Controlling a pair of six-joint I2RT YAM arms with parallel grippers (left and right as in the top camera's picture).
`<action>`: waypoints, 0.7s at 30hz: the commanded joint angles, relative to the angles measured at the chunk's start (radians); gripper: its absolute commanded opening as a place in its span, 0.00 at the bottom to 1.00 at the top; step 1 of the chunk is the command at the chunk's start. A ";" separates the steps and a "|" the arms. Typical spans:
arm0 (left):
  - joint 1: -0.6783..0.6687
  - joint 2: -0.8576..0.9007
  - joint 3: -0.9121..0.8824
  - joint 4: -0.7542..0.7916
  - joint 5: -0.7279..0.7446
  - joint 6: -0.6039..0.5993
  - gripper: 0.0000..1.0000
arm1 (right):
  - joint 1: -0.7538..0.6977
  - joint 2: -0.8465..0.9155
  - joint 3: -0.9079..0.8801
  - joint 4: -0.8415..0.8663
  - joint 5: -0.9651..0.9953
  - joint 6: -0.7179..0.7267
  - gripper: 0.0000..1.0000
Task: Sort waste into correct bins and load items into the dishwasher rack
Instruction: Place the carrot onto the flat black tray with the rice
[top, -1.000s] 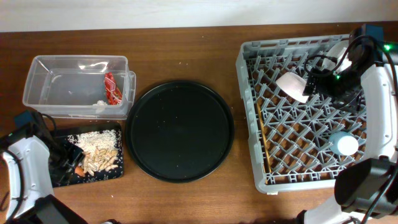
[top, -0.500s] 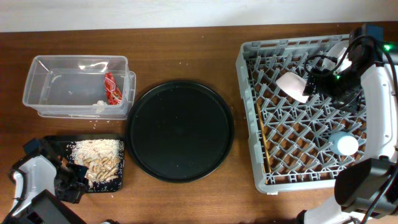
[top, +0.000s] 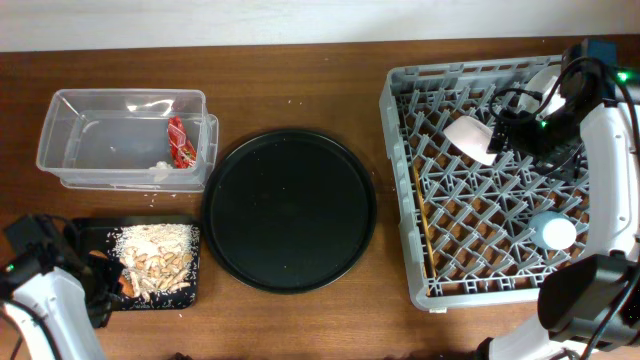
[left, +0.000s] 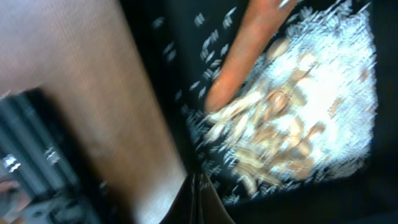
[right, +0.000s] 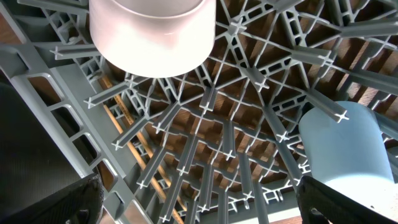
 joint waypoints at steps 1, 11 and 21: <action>0.006 -0.025 -0.002 -0.046 -0.032 0.006 0.00 | 0.000 -0.013 0.009 0.003 -0.005 0.000 0.98; 0.006 -0.025 -0.297 0.203 -0.103 -0.106 0.00 | 0.000 -0.013 0.009 0.003 -0.005 0.000 0.99; 0.006 -0.008 -0.383 0.422 -0.090 -0.106 0.00 | 0.000 -0.013 0.009 0.003 -0.005 0.000 0.99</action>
